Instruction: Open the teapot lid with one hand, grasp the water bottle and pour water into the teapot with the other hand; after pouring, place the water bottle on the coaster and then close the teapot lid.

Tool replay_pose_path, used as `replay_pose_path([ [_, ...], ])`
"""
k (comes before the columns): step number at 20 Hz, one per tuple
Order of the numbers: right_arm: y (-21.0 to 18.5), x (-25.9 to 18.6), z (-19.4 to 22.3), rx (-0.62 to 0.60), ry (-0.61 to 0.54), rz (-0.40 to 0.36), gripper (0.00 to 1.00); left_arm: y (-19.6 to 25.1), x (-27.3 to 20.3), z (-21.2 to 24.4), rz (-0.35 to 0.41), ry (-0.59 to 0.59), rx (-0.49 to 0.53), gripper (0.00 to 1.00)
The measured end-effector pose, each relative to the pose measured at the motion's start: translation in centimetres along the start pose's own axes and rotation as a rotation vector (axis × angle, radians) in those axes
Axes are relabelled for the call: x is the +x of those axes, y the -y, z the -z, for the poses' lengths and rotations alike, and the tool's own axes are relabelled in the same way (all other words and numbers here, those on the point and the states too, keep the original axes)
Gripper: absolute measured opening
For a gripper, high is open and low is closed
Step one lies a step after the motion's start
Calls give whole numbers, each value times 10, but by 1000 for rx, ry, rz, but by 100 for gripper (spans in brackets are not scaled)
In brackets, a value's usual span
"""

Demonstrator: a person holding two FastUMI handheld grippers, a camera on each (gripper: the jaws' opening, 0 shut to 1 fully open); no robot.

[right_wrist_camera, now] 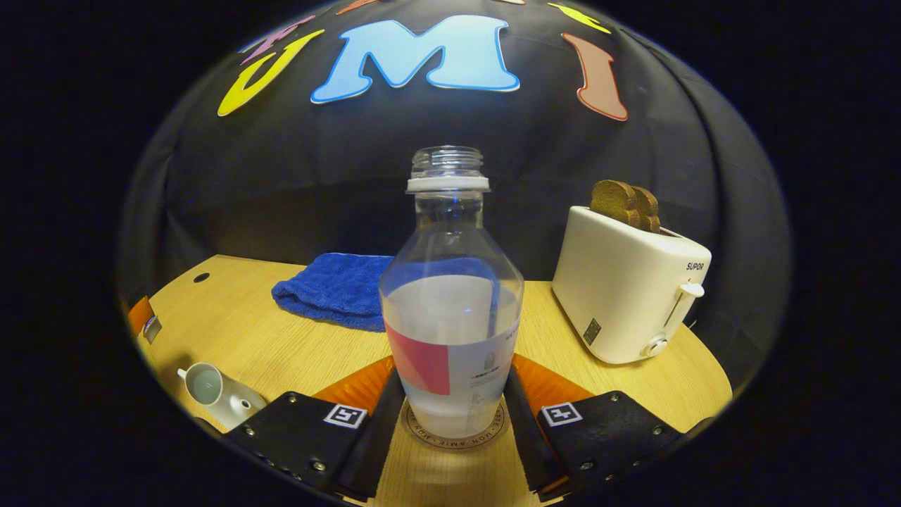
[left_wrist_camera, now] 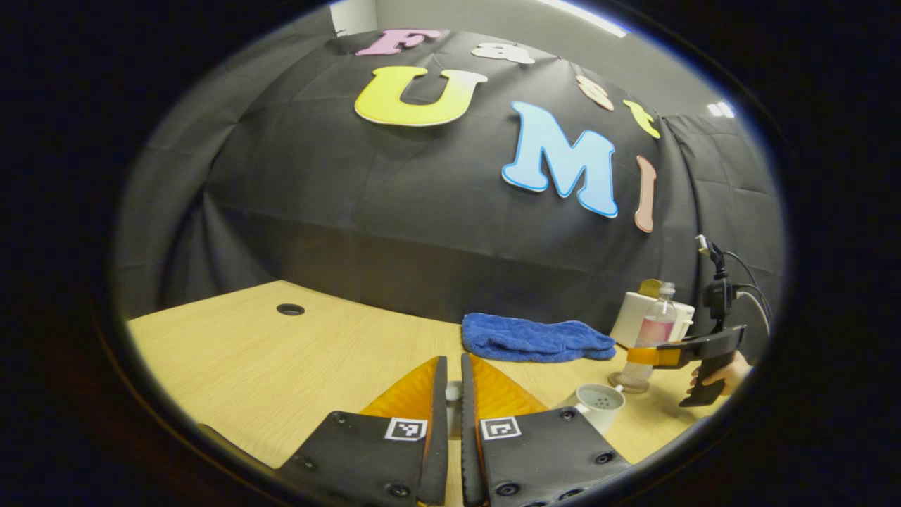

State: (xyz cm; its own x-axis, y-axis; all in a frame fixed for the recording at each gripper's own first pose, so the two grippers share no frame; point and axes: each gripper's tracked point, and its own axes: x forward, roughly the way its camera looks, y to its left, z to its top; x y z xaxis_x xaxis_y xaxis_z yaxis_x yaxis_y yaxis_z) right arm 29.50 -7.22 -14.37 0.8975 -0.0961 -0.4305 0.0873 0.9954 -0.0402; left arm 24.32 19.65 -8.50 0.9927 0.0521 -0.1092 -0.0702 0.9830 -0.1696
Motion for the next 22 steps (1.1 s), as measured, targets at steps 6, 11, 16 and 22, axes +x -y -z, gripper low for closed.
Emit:
replay_pose_path([
  [6, 2, -1, 2, 19, -3, -5, 77, 1, 0, 1, 3, -4, -1, 17],
  [11, 2, -6, 0, 48, 4, -2, 89, 2, 1, 2, 4, -8, 1, 17],
  [16, 1, -20, 1, 94, 18, -14, 94, 3, 0, 1, 9, -5, -4, 17],
  [22, 9, -50, 9, 123, 42, -14, 96, 7, 1, 2, 17, -6, 4, 17],
])
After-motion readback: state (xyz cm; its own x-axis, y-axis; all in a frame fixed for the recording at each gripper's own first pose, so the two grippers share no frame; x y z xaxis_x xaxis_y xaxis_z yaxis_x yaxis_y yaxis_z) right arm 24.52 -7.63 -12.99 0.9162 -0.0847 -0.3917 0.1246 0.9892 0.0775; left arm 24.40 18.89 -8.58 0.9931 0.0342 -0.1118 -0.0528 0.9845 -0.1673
